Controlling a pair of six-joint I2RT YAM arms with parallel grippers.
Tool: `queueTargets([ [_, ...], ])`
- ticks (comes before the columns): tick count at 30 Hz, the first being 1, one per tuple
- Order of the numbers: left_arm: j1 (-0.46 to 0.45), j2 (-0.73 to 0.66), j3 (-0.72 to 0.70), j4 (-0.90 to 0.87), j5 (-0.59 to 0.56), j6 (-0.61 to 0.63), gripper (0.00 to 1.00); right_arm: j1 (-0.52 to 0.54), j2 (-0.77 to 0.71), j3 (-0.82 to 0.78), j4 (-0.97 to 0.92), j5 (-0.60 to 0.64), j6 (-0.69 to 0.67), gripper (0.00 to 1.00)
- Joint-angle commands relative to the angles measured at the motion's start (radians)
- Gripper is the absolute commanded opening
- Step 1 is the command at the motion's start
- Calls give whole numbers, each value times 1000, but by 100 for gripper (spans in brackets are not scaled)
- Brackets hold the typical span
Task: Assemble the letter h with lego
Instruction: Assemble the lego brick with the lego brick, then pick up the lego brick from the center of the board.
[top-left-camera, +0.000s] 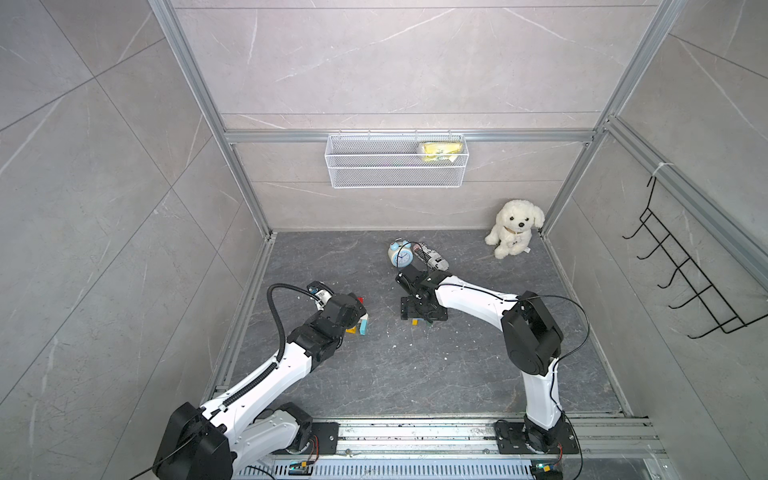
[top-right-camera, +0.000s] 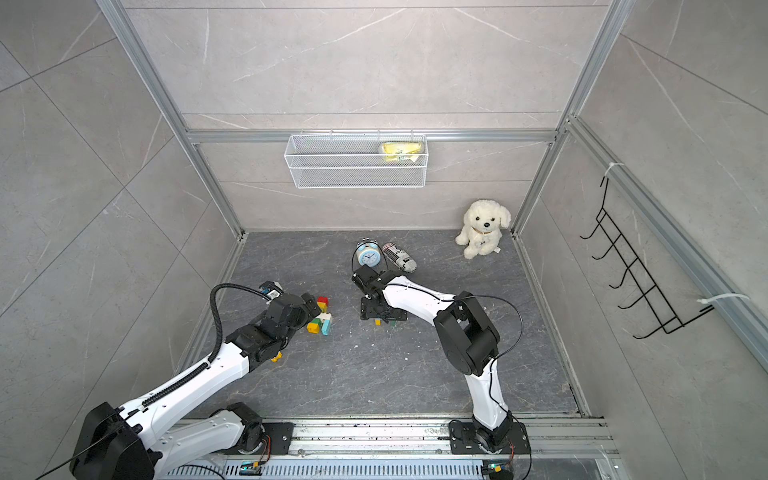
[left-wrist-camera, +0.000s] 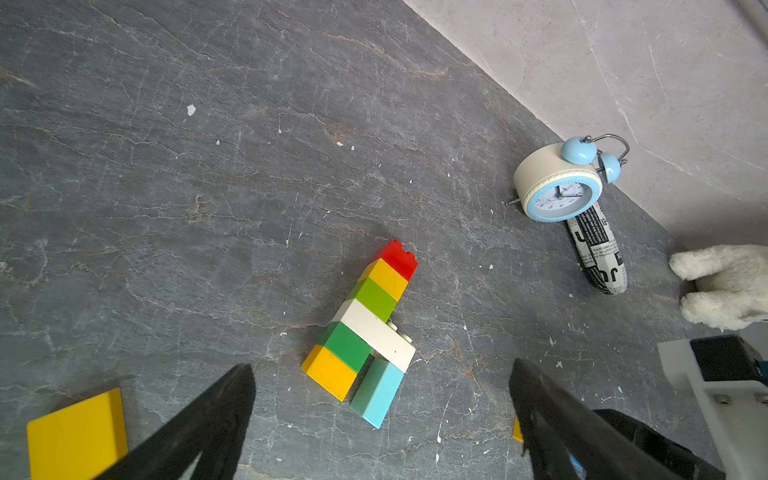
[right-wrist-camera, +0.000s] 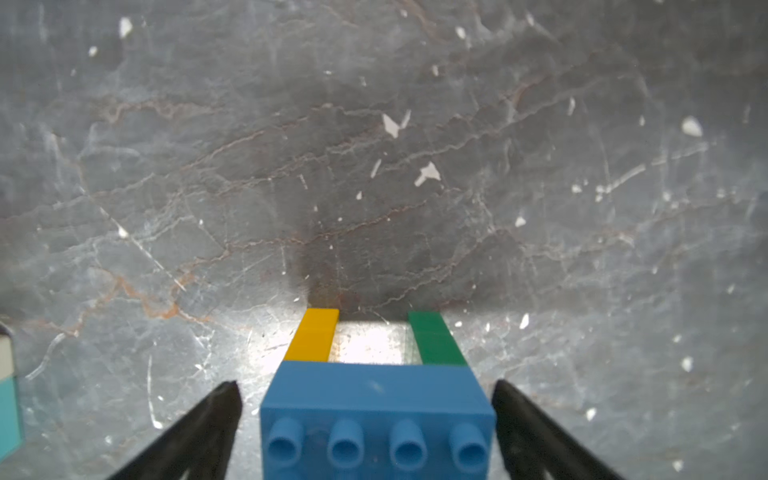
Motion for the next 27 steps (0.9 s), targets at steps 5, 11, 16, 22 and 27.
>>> queueTargets([
  [5,8,3,8,15,0,-5,100,-3,-80,-8,33,-11,-23,99],
  [11,10,3,14,9,-7,9,99,-5,-461,-359,316,62,-95,99],
  [16,13,13,33,-6,29,18,99,-5,-714,-684,636,-1,-224,100],
  [22,44,59,61,-55,75,-15,99,-5,-785,-909,947,-150,-383,95],
  [27,162,67,34,-180,232,-124,99,-2,-836,-1063,1212,-237,-379,87],
])
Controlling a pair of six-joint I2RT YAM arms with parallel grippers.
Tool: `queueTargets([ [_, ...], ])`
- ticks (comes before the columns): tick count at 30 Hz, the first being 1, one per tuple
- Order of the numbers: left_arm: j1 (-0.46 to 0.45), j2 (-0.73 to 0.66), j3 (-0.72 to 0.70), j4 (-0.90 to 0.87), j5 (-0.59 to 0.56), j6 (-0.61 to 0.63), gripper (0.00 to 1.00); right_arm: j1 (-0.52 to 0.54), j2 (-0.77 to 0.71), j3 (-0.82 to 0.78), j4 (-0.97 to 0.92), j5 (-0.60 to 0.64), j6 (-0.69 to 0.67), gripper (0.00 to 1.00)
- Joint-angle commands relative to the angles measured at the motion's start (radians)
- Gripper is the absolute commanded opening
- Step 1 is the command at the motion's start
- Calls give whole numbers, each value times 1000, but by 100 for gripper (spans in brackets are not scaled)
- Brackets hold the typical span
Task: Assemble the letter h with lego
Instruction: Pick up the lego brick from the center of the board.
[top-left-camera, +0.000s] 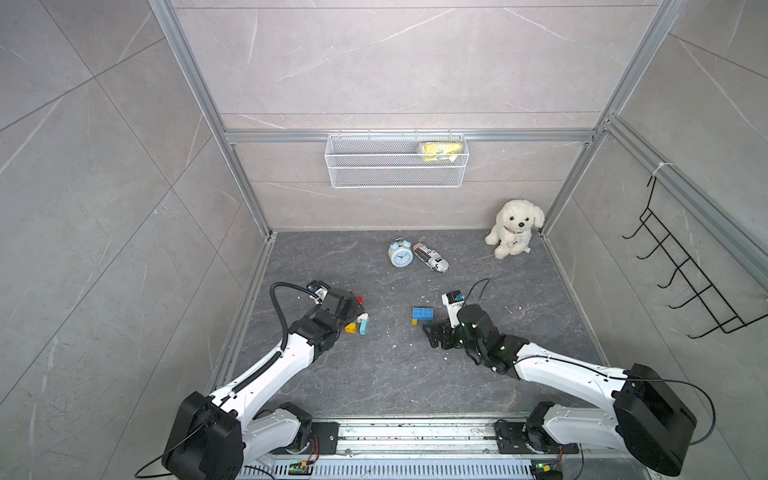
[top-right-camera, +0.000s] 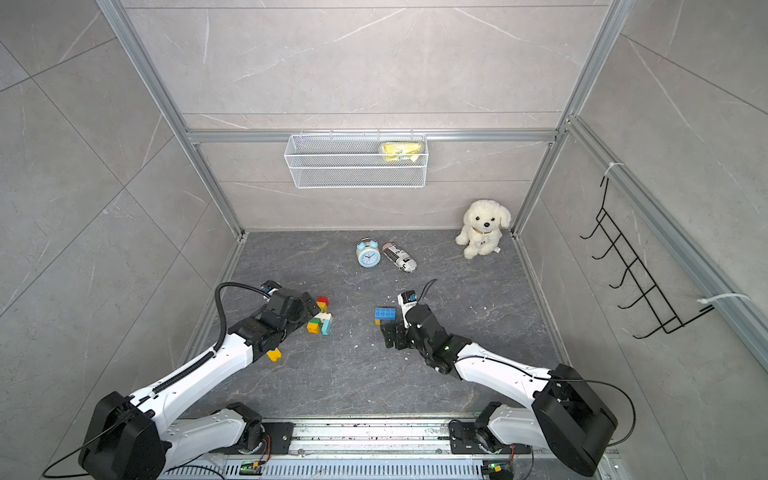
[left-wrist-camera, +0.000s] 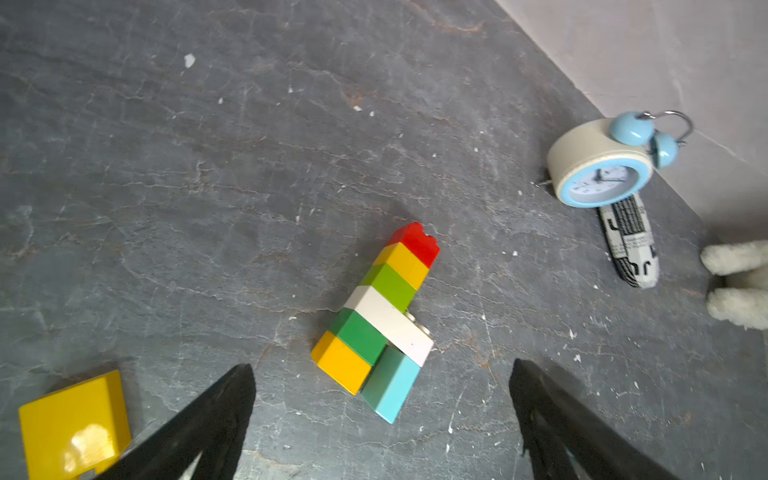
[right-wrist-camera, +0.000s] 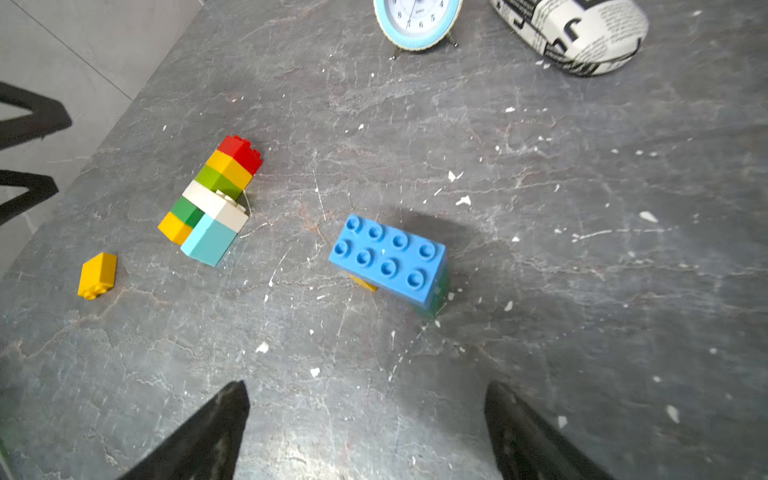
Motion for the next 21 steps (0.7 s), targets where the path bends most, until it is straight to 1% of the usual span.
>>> queueTargets([
  [1,58,-28,-20,-131,91,-104,99,7,-38,1,204,-88,-52,86],
  [3,72,-68,-47,-185,91,-145,99,7,-33,34,142,-80,-54,83],
  [4,73,-91,-53,-220,78,-165,99,6,-35,49,109,-72,-53,82],
  [6,77,-119,-62,-276,62,-197,99,7,-40,50,102,-69,-41,82],
  [10,90,-125,-55,-426,43,-247,99,8,-51,55,72,-58,-28,82],
  [14,96,-125,-82,-501,9,-288,99,8,-54,71,19,-6,-23,81],
  [15,108,-121,-92,-497,6,-285,99,8,-52,71,15,-2,-23,82],
  [17,151,-98,-106,-458,44,-252,98,9,-49,74,11,1,-23,81],
  [21,235,36,-81,-413,131,-166,94,8,-45,78,-4,4,-24,81],
])
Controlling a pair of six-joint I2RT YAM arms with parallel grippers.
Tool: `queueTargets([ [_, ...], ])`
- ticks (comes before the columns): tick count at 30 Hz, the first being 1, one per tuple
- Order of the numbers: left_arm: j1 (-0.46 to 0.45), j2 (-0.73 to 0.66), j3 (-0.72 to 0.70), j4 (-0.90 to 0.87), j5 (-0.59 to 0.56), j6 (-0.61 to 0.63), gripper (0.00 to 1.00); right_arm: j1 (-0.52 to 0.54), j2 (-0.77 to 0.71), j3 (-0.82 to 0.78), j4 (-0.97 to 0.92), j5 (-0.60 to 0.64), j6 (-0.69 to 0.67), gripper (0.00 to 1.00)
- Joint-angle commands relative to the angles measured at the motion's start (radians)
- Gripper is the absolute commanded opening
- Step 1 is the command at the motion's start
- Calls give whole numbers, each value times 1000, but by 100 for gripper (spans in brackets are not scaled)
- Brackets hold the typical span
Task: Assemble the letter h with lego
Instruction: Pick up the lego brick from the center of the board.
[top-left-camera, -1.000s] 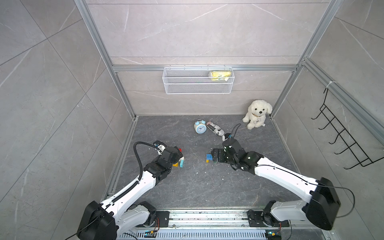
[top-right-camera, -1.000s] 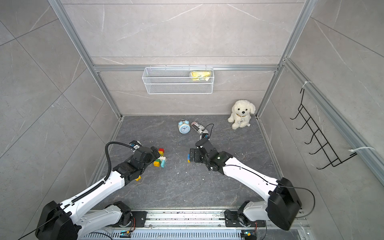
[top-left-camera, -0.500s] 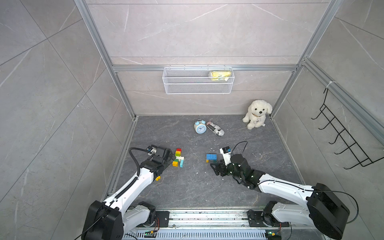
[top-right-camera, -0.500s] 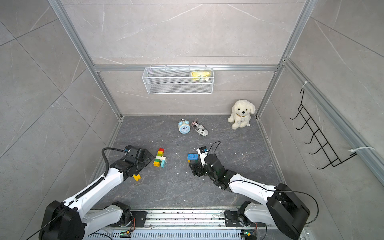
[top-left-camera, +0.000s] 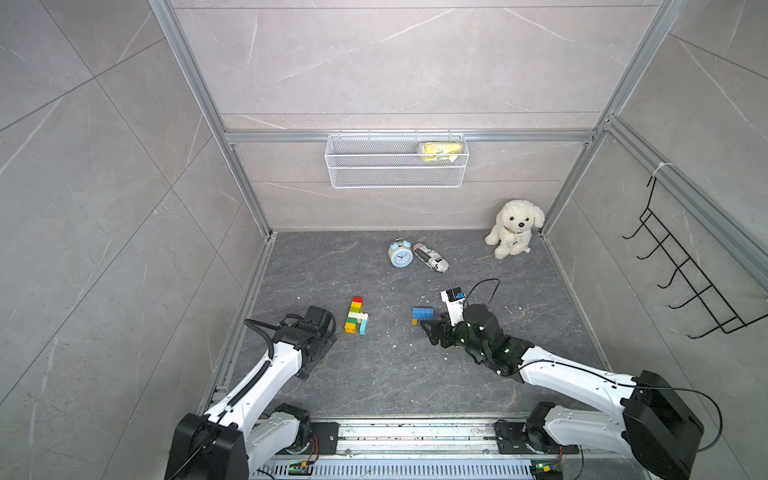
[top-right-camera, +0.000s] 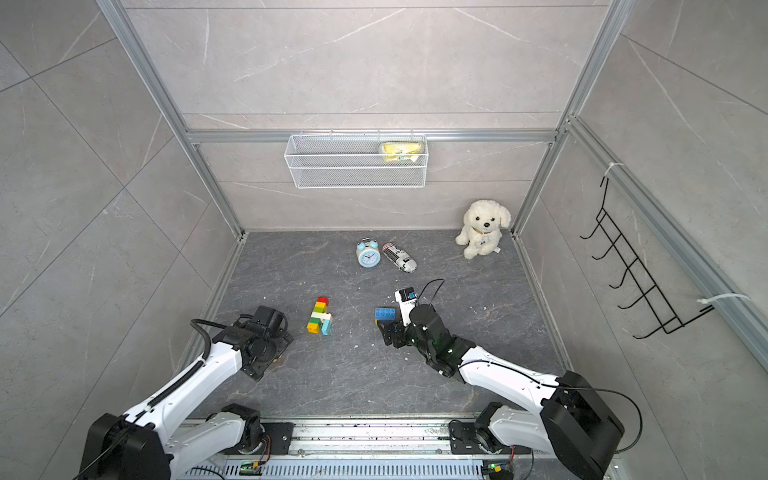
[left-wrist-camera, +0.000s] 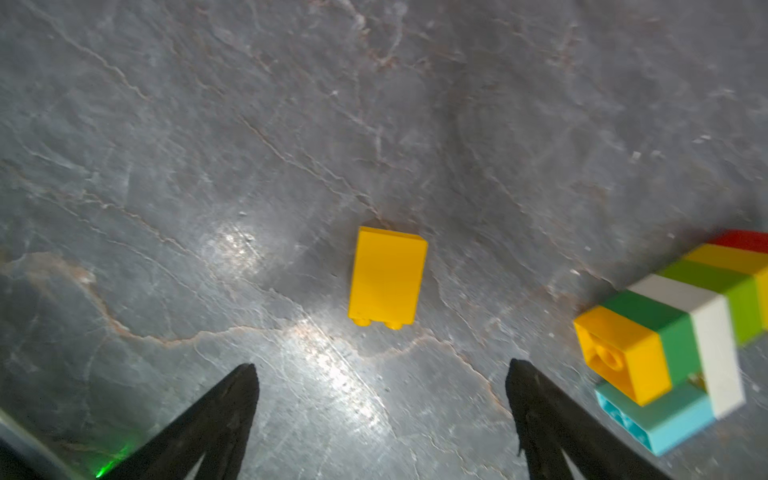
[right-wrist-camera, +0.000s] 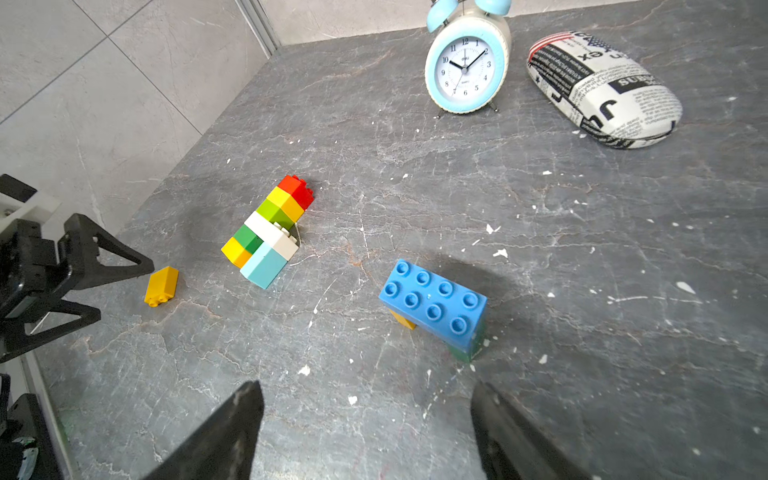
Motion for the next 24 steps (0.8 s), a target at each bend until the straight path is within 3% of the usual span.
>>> queueTargets([
  [1,50,100,27,3,61,67,93,5,-8,35,-39,30,3,81],
  [8,85,234,39,97,114,118,82,4,-18,35,-47,37,-4,81],
  [14,87,275,53,95,130,134,54,4,-10,42,-55,46,-7,81],
  [19,87,260,39,89,116,137,44,4,-9,42,-55,46,-7,81],
  [24,83,243,40,87,174,181,22,4,-3,46,-57,47,-8,81],
])
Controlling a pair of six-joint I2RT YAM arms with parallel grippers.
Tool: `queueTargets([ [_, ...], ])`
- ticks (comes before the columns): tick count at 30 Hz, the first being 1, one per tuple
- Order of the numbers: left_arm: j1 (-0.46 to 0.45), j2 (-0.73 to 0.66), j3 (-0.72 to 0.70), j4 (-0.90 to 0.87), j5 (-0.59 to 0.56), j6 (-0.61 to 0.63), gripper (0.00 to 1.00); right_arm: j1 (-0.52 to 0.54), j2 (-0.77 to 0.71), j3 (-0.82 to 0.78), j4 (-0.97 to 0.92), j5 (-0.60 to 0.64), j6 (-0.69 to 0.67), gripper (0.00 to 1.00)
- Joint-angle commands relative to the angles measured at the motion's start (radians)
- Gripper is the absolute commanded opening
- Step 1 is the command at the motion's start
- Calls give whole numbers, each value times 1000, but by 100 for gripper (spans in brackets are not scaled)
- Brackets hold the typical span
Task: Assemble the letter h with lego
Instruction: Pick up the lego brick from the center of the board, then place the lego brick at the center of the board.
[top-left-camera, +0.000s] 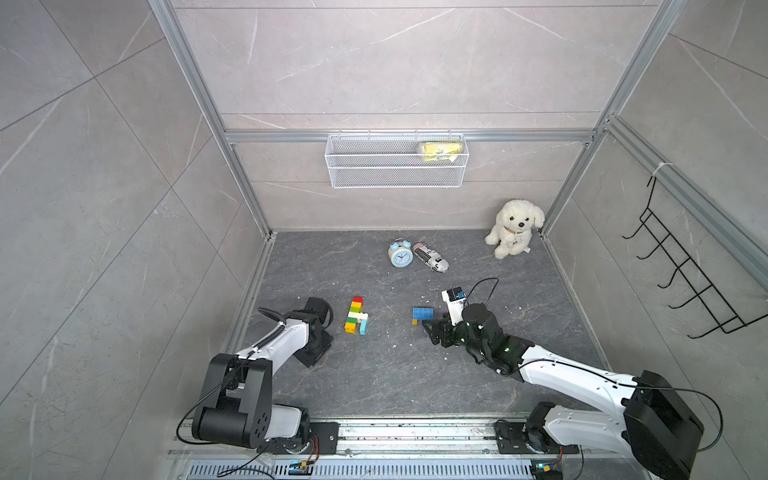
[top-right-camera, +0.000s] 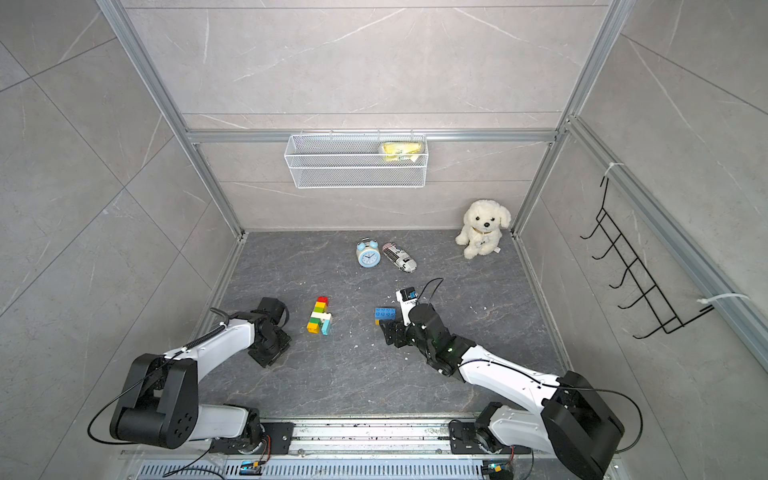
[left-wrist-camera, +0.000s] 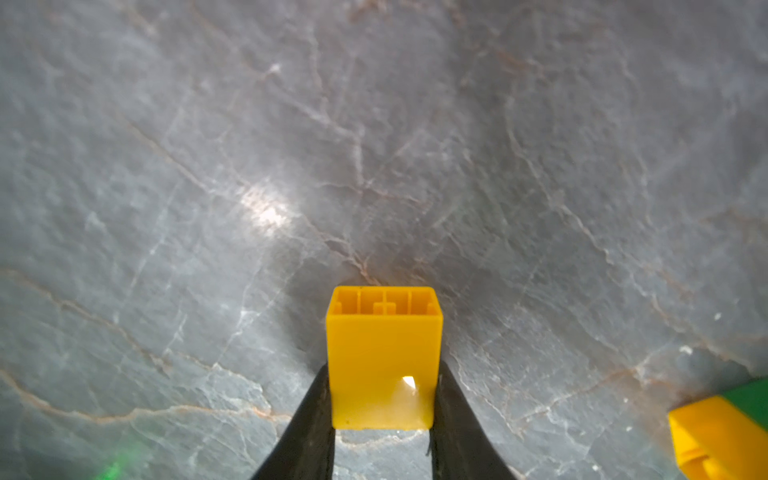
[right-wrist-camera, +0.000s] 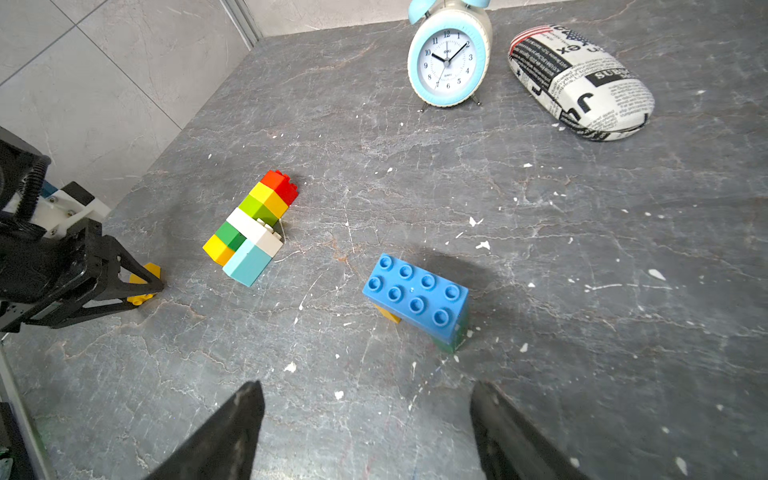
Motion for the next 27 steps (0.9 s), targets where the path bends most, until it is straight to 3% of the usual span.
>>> queueTargets([
  [1,-8,-22,-5,-22,67,57,17,4,-2,34,-19,17,-7,81],
  [7,-196,-139,74,-130,109,154,0,4,17,47,-41,38,-5,81],
  [13,-547,-152,200,-170,103,285,0,4,45,71,-84,88,16,80],
  [17,-751,-54,261,-117,74,405,0,3,69,94,-134,148,40,78],
  [21,-880,116,327,-38,66,521,0,2,89,118,-199,245,74,77],
  [27,-922,343,423,77,141,685,0,-30,115,142,-285,327,131,76],
])
